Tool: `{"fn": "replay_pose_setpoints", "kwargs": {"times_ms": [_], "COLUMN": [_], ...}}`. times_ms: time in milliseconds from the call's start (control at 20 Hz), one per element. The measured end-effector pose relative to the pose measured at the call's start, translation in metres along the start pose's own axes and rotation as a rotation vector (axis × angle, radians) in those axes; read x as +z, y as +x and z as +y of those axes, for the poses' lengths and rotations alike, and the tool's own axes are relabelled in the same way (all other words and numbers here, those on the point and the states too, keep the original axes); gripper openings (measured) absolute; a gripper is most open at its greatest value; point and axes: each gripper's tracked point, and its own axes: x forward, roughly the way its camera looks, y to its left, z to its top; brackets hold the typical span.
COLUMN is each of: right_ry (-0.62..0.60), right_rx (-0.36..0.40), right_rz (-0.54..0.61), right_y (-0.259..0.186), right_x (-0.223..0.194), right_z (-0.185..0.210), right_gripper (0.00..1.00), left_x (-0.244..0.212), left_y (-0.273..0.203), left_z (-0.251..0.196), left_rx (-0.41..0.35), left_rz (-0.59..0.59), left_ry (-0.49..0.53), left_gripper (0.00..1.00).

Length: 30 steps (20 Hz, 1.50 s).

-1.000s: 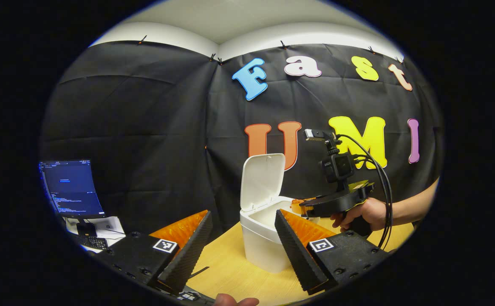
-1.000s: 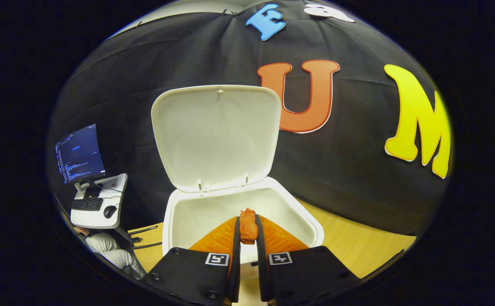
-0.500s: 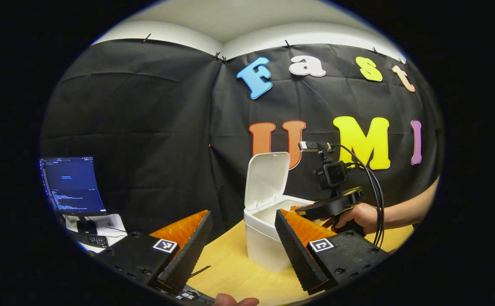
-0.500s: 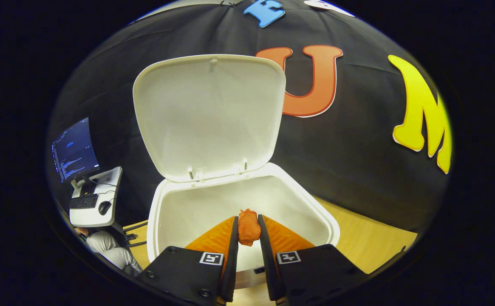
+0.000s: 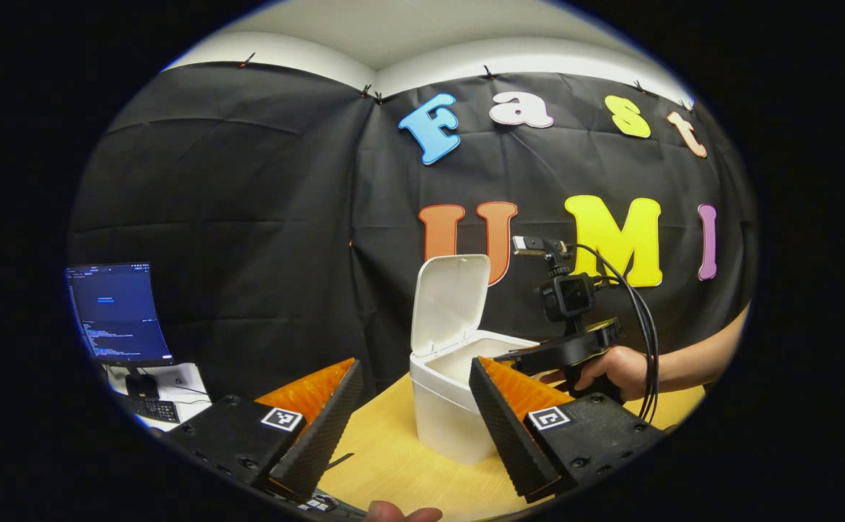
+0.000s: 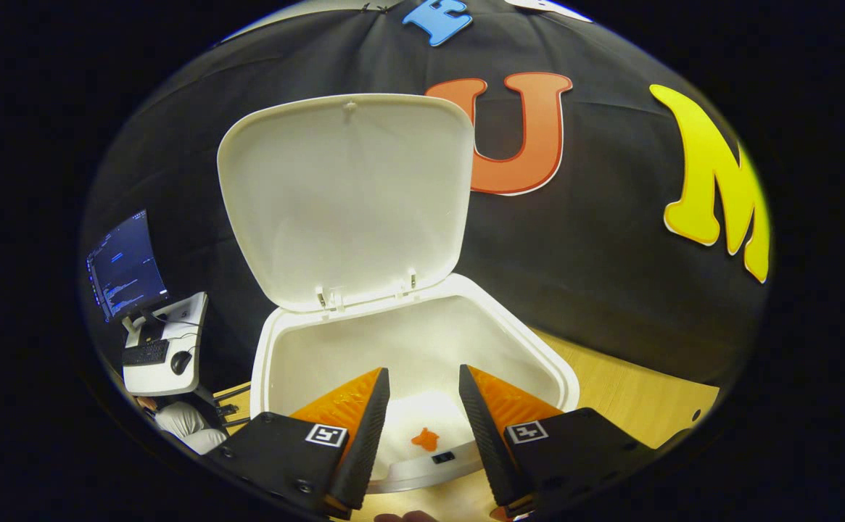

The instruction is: Press the lid of the desktop garbage bin to open it, pick up the crumpled paper on the desktop and throw it into the bin, then pick up the pop can on the desktop and drop it into the bin, and finally close the garbage bin lid.

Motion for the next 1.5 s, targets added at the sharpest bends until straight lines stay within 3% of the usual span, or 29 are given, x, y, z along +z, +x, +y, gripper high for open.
{"fn": "replay_pose_setpoints", "kwargs": {"times_ms": [100,350,650,950,1500], "right_ry": [-0.007,0.005,0.046,0.055,0.147], "right_rx": [-0.012,-0.086,-0.254,-0.401,-0.664], "right_rz": [-0.043,-0.196,-0.331,-0.392,-0.372], "right_y": [-0.014,-0.080,-0.187,-0.283,-0.402], "right_x": [0.010,0.043,0.047,0.016,-0.102], "right_z": [-0.004,-0.031,-0.092,-0.138,-0.210], "right_gripper": [0.69,0.69,0.69,0.70,0.77], "left_x": [-0.002,-0.001,-0.002,-0.012,-0.085], "left_y": [0.005,0.013,0.018,0.009,-0.016], "left_z": [-0.006,-0.032,-0.089,-0.142,-0.240], "left_rx": [-0.019,-0.107,-0.262,-0.399,-0.625], "left_rz": [0.001,-0.006,-0.012,-0.016,0.041], "left_ry": [0.003,0.001,-0.026,0.004,0.048], "left_gripper": [0.96,0.96,0.97,0.97,0.97]}}
